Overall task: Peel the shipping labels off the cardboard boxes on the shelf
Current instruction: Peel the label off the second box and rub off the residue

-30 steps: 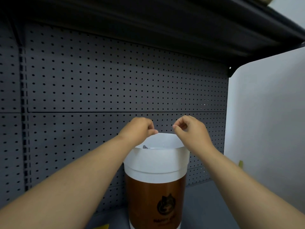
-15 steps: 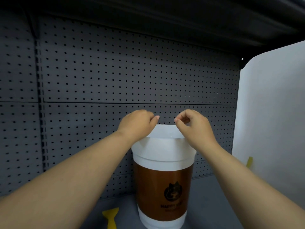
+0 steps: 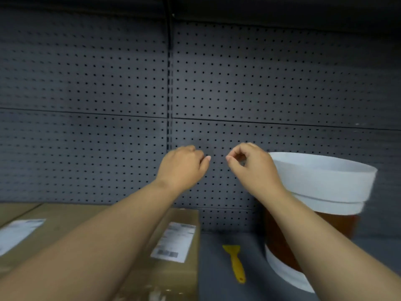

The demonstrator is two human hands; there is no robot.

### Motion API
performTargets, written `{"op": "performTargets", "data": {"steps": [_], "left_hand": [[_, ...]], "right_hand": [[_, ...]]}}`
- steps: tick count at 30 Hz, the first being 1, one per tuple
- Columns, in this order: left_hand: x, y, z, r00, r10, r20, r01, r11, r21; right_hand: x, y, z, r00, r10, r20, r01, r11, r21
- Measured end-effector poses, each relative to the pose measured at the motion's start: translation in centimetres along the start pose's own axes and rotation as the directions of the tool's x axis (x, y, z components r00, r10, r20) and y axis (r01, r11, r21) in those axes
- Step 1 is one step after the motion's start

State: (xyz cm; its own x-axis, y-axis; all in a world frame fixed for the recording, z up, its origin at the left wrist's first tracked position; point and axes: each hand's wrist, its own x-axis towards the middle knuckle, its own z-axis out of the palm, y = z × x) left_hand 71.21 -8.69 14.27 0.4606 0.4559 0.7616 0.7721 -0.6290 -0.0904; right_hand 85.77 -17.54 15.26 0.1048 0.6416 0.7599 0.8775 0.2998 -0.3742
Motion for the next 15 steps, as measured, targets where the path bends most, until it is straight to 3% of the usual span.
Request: {"op": "performTargets", "data": {"steps": [4, 15], "left_hand": [[-5.0, -6.9, -1.3, 0.998, -0.025, 0.066, 0.017, 0.993, 0.119], [-18.7, -23.5, -7.2, 0.979, -0.086, 0.186, 0.042, 0.973, 0.227]], "right_hand": [[-0.5, -4.6, 6.4, 0.997, 0.008, 0.083, -0.011, 0.999, 0.043], [-3.6, -17.1, 22.4, 0.967, 0.089, 0.239, -0.116, 0.988, 0.101]]}}
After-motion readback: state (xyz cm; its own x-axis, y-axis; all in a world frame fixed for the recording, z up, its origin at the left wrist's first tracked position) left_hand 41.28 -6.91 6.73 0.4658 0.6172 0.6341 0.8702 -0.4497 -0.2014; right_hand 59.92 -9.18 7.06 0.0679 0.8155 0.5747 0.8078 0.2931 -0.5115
